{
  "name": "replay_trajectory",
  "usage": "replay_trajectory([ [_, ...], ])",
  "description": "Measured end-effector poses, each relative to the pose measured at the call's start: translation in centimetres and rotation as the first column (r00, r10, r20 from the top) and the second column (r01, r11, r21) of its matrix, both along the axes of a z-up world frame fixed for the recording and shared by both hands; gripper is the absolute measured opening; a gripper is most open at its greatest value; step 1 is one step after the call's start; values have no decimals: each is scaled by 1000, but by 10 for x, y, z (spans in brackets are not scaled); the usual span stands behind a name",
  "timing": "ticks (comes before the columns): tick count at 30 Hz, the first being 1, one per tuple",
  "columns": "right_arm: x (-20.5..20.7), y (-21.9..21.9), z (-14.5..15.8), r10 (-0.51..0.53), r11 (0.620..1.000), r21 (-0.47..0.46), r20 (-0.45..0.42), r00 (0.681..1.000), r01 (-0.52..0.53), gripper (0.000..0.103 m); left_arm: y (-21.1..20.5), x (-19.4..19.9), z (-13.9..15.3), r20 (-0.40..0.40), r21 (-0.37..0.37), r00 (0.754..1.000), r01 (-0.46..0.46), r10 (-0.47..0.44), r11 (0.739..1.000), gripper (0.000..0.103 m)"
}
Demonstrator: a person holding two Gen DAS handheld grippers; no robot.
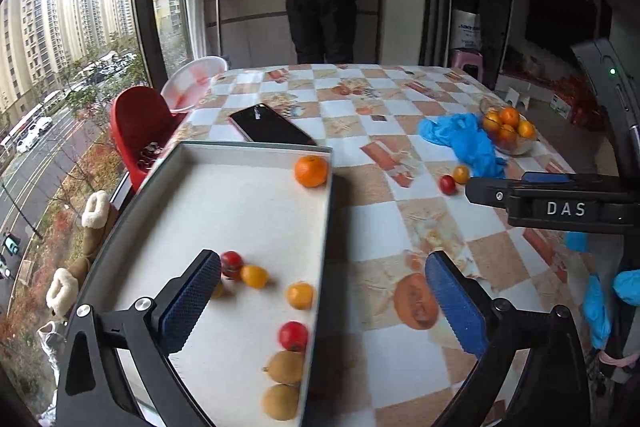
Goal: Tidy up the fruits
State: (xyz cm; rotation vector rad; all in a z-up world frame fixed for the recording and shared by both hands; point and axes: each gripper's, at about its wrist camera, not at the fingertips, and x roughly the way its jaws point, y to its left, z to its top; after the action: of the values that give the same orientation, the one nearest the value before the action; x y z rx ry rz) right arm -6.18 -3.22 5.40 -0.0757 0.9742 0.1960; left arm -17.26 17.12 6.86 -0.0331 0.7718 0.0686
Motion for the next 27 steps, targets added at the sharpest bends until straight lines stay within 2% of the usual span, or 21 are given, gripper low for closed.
replay_trajectory([
  [2, 1, -36, -10, -76, 997, -19, -20, 997, 76, 93, -35, 16, -14, -62, 16, 997, 37, -35, 999, 102],
  [4, -1, -69, -20, -144, 989, -33, -39, 989, 142, 93, -64, 33, -33, -114, 65, 992, 54, -46, 996, 102],
  [6, -2, -97, -28, -197, 980, -45, -50, 979, 195, 93, -82, 51, -53, -164, 120, 986, 41, -21, 992, 103],
  [8, -4, -116, -34, -228, 973, -56, -50, 972, 225, 93, -88, 64, -66, -192, 137, 981, 14, 13, 991, 103],
  [10, -2, -128, -39, -245, 968, -63, -43, 969, 242, 93, -84, 75, -67, -160, 108, 986, -32, 49, 994, 103],
  [13, 2, -134, -41, -245, 968, -52, -10, 970, 244, 103, -76, 96, -71, -162, 55, 985, -55, 63, 997, 103],
  [15, 7, -133, -42, -243, 968, -61, 4, 970, 243, 103, -65, 111, -74, -185, -24, 981, -61, 56, 998, 103],
  [19, 16, -126, -47, -238, 963, -124, 22, 971, 239, 103, -58, 132, -76, -175, -21, 979, -109, 104, 994, 103],
  [27, 13, -127, -49, -228, 966, -118, 44, 973, 231, 103, -59, 134, -77, -175, -21, 979, -114, 109, 993, 103],
])
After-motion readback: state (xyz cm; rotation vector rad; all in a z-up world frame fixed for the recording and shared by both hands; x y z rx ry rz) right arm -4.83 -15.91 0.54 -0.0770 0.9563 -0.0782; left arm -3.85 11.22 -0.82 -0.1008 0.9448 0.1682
